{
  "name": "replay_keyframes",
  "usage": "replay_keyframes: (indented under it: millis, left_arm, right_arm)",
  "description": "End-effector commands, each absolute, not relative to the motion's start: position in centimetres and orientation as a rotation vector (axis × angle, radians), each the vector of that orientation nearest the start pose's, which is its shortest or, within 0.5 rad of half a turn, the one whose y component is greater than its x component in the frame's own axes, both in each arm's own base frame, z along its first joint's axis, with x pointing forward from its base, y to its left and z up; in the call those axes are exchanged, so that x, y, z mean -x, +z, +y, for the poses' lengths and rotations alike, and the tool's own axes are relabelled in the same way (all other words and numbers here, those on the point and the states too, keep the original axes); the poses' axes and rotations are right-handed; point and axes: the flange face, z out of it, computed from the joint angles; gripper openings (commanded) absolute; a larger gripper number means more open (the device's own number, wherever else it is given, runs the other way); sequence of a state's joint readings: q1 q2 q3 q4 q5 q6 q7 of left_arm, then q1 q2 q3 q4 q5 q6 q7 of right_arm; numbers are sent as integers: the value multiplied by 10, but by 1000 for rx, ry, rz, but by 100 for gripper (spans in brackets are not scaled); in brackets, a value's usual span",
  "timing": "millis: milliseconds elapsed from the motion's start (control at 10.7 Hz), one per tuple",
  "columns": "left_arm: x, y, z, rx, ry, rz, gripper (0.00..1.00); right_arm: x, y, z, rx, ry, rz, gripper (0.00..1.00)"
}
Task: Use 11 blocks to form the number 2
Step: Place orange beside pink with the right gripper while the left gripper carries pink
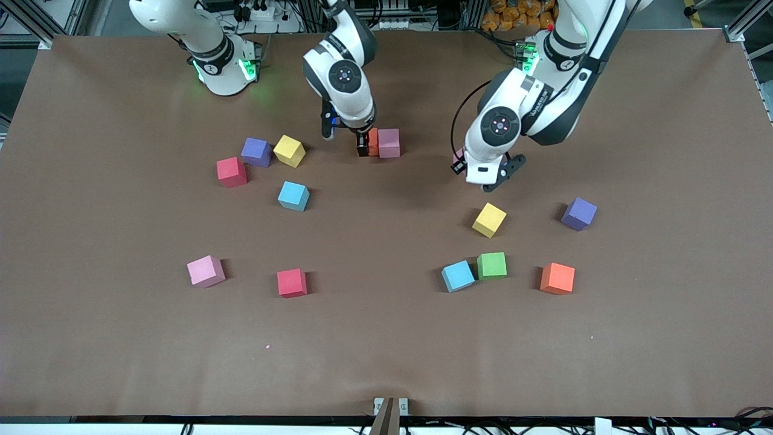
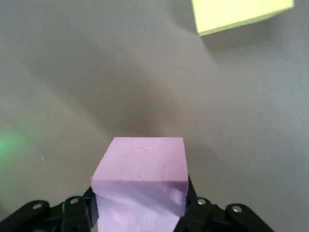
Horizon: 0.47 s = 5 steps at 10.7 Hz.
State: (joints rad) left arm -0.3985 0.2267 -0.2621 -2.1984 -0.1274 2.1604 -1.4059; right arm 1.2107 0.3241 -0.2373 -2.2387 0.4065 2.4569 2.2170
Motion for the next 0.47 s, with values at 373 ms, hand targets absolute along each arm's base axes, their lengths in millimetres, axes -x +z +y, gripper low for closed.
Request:
replay_keyframes:
  millis: [373]
  left_arm:
    - [-380,243,-385,2215,353,-2065,36]
  right_arm:
    - [-389,276,369,2521,242,1995,100]
